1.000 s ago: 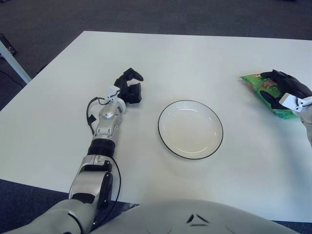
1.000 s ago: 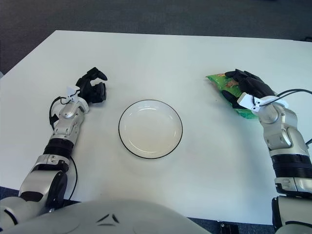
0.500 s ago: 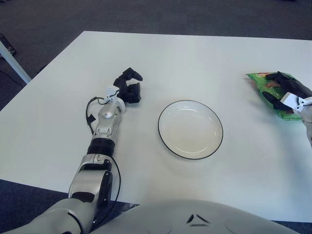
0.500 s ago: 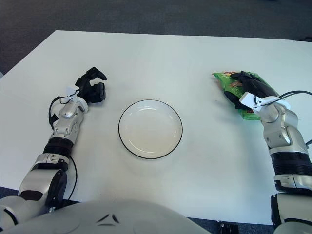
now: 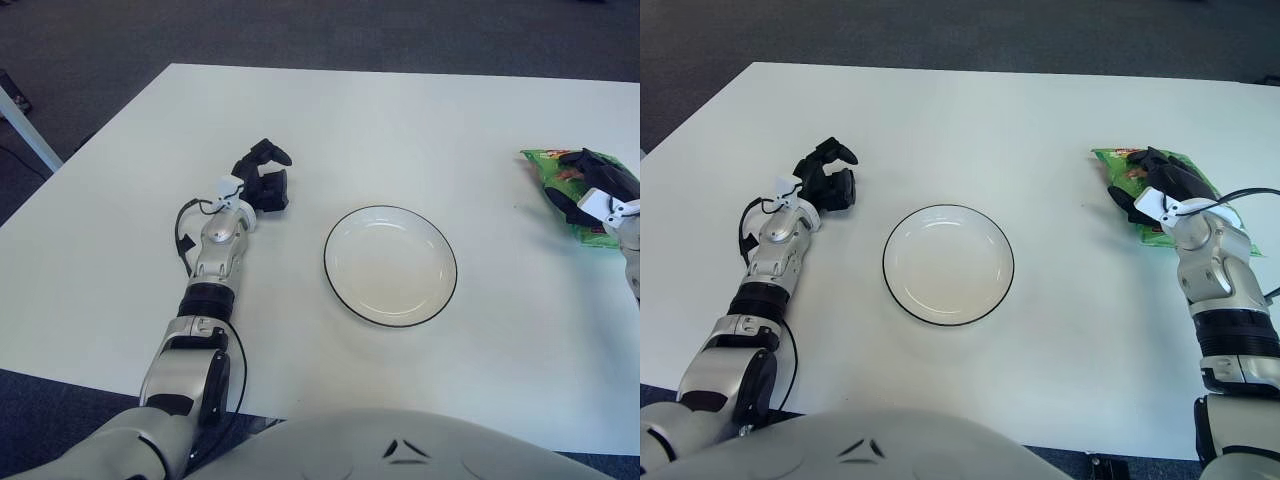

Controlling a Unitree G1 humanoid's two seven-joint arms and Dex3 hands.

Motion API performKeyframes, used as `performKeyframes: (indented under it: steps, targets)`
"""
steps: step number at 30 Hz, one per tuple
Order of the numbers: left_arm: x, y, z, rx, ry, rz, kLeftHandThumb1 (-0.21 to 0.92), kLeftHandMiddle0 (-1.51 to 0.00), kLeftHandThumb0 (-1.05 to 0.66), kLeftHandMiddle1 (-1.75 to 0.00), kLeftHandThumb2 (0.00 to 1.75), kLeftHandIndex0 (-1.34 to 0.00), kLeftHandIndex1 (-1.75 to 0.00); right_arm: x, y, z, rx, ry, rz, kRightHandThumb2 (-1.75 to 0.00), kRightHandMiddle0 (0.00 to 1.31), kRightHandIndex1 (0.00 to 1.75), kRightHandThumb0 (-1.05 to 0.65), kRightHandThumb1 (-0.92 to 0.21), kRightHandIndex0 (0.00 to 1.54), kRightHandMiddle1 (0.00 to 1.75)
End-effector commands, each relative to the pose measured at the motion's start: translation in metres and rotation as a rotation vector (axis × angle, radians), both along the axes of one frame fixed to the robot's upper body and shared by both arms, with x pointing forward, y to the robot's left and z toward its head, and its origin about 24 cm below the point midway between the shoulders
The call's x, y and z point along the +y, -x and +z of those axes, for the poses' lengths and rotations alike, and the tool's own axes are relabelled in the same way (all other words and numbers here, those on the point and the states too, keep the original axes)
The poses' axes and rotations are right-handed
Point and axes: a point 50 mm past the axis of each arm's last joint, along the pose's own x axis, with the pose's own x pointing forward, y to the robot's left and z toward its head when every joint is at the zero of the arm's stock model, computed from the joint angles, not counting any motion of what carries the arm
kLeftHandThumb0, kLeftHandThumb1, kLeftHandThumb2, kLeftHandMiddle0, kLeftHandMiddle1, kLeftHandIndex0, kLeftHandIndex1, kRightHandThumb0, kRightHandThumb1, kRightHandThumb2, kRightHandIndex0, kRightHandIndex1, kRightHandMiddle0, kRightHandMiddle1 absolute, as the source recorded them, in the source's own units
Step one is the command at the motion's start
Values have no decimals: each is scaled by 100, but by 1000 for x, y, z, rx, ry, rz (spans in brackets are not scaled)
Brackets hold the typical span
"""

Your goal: Put the snack into the plate.

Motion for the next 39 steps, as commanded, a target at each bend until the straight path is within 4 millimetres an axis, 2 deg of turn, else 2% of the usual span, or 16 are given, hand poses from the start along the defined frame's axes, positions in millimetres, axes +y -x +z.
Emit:
performKeyframes:
  steps: [1,9,14,21,28,39]
  targets:
    - [8,14,-33,144,-20,29,38,-118,-46,-175,124,-56,-175,6,7,-9,65,-26,1,-92,0,1,-97,-92,2,65]
    - [7,14,-33,147,-24,29,39,-116,-46,-175,123,-56,-175,7,12,1,7,-10,1,-92,0,1,-96,-92,2,61]
    - [7,14,-33,148,-22,29,39,-115,-46,-175,123,-56,-175,6,17,22,-74,15,6,-96,0,2,-94,-92,3,58]
    - [6,14,-33,144,-24,29,39,-116,-46,-175,123,-56,-175,9,23,37,-202,14,1,-97,0,2,-94,-92,4,61]
    - [6,15,-33,143,-20,31,38,-116,-46,-175,124,-56,-175,9,25,44,-279,-15,-39,-96,0,3,-91,-92,5,65]
    - [6,15,-32,139,-17,25,37,-118,-46,-175,125,-57,-175,5,28,53,-320,-11,-82,-101,0,4,-89,-92,8,60]
